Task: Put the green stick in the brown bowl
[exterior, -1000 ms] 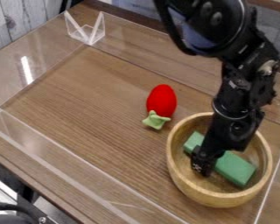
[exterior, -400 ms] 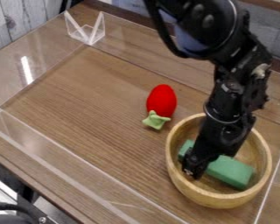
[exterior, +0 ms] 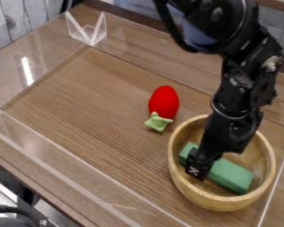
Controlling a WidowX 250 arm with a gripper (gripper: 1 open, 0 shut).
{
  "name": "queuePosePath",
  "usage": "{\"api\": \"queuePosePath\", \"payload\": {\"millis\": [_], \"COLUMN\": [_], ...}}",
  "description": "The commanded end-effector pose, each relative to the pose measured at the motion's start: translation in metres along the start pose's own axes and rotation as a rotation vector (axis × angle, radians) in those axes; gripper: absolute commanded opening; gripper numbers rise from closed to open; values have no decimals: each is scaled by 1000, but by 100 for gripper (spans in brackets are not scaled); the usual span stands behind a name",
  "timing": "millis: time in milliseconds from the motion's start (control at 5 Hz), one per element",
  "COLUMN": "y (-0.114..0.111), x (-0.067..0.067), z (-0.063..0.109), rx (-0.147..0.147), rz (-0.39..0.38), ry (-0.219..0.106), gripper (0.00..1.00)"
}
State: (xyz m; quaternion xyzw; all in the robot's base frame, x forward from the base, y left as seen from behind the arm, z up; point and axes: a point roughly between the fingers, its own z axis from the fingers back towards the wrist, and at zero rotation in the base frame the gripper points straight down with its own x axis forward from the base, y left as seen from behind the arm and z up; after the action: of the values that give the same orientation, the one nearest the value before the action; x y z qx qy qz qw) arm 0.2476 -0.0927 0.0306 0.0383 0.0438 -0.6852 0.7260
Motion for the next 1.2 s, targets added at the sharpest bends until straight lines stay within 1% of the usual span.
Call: {"api": "queuePosePath", "payload": {"millis": [0, 200, 400, 600, 1000], "y": [13, 10, 7, 5, 19], "x": [2, 13, 24, 21, 13], "z": [3, 12, 22, 14, 19], "rx": [31, 24, 16, 19, 24], "rz": [88, 98, 109, 107, 23], "ry": [-19, -18, -17, -13, -9], "gripper": [100, 0, 0, 100, 100]}}
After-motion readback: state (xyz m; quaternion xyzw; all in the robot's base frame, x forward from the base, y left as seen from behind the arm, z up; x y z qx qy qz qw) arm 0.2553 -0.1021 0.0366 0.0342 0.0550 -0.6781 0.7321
